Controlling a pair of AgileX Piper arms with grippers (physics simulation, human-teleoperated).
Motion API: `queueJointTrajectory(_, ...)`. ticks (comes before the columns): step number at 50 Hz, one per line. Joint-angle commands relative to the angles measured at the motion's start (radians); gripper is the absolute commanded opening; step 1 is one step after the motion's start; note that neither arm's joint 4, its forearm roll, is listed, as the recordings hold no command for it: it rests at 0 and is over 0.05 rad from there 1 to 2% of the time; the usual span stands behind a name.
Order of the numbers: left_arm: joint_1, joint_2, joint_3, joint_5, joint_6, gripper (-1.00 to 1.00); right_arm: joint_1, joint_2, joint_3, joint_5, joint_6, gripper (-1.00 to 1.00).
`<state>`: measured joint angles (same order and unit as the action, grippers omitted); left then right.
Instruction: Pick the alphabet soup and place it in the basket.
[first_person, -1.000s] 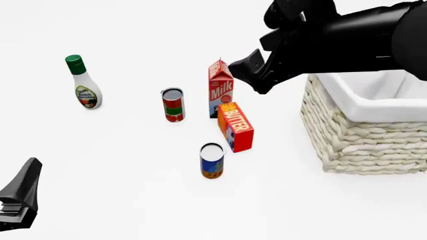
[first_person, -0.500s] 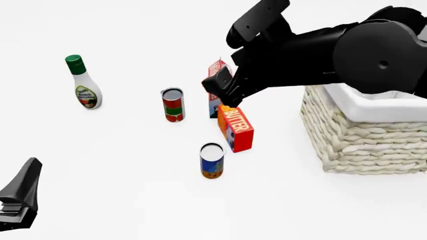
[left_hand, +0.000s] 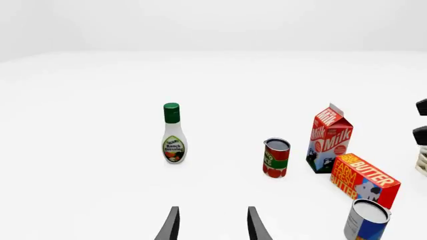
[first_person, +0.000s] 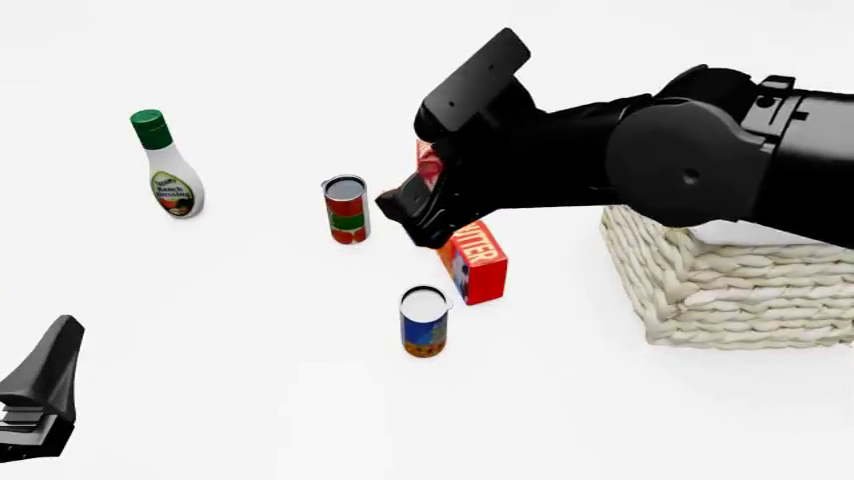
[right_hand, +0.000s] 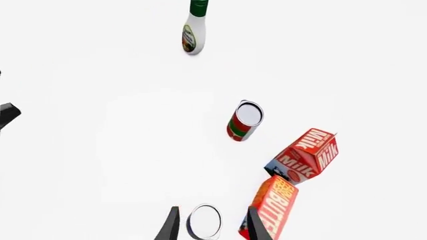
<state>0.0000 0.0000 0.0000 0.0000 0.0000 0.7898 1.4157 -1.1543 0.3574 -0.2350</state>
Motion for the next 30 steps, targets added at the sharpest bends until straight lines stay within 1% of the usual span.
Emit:
queueJointTrajectory(1, 0.000, 0.000, 0.000, 0.000, 0.000, 1.00, 0.001, 0.057, 0.037, -0.060, -0.004, 1.00)
queueJointTrajectory(16, 0.000, 0.000, 0.000, 0.000, 0.000, 1.00, 0.008, 0.131, 0.074, -0.119, 0.012, 1.00)
queueJointTrajectory(19, 0.000, 0.000, 0.000, 0.000, 0.000, 1.00, 0.010, 0.132, 0.082, -0.122, 0.013, 1.00)
queueJointTrajectory(20, 0.000, 0.000, 0.000, 0.000, 0.000, 1.00, 0.011, 0.134, 0.081, -0.118, 0.020, 1.00)
queueJointTrajectory(22, 0.000, 0.000, 0.000, 0.000, 0.000, 1.00, 0.008, 0.137, 0.095, -0.131, 0.013, 1.00)
queueJointTrajectory(25, 0.000, 0.000, 0.000, 0.000, 0.000, 1.00, 0.006, 0.141, 0.100, -0.133, 0.018, 1.00)
queueJointTrajectory(30, 0.000, 0.000, 0.000, 0.000, 0.000, 1.00, -0.006, 0.155, 0.147, -0.177, -0.009, 1.00)
